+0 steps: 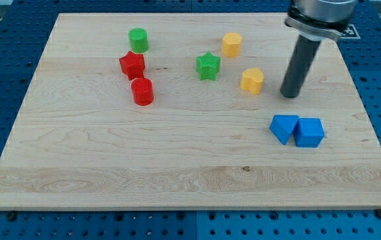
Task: Slide the blue cube and blue triangle little bit left
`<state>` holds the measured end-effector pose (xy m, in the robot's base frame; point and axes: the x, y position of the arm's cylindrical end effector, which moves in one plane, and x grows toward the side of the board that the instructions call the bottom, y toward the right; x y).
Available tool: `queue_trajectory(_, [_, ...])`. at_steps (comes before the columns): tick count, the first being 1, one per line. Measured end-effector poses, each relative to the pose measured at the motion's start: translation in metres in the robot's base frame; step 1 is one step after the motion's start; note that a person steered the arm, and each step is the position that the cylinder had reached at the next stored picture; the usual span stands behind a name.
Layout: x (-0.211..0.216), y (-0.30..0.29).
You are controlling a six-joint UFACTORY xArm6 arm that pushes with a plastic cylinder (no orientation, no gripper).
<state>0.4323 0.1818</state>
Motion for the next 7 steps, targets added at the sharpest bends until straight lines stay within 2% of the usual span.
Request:
queue_trajectory(1, [0.051,0.04])
queue_trajectory(2, [0.084,0.057])
queue_trajectory(7, [0.084,-0.002])
